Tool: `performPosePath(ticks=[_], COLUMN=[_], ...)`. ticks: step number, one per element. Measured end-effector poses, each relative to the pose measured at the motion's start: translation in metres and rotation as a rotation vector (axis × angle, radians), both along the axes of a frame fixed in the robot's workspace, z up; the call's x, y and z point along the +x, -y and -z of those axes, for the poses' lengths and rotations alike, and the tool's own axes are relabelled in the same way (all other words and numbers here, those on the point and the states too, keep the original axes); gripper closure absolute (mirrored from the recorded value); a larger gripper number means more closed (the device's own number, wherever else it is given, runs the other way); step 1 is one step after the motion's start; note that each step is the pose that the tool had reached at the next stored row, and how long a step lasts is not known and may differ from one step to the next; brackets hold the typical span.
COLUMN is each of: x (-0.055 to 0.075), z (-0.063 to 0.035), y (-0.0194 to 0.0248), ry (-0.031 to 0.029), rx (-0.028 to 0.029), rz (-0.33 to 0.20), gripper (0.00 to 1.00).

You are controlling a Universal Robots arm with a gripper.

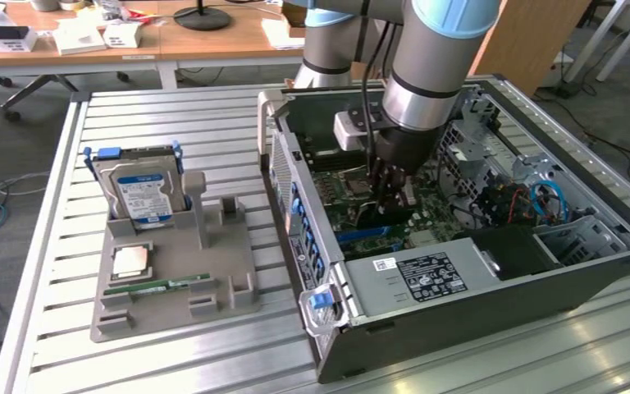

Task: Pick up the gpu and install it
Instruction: 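Insert the gpu into the slot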

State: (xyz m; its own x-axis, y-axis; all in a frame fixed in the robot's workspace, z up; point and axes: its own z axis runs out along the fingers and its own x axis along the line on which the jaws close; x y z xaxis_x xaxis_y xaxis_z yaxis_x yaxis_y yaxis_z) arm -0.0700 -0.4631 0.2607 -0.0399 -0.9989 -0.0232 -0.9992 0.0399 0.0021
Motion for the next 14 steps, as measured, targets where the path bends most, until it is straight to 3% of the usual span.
performPosePath(ticks=[14], x=[-0.0032], z=[0.0001], y=[-0.0001], ry=[0.0], rx=[0.0], rz=[0.0], gripper=[0.74])
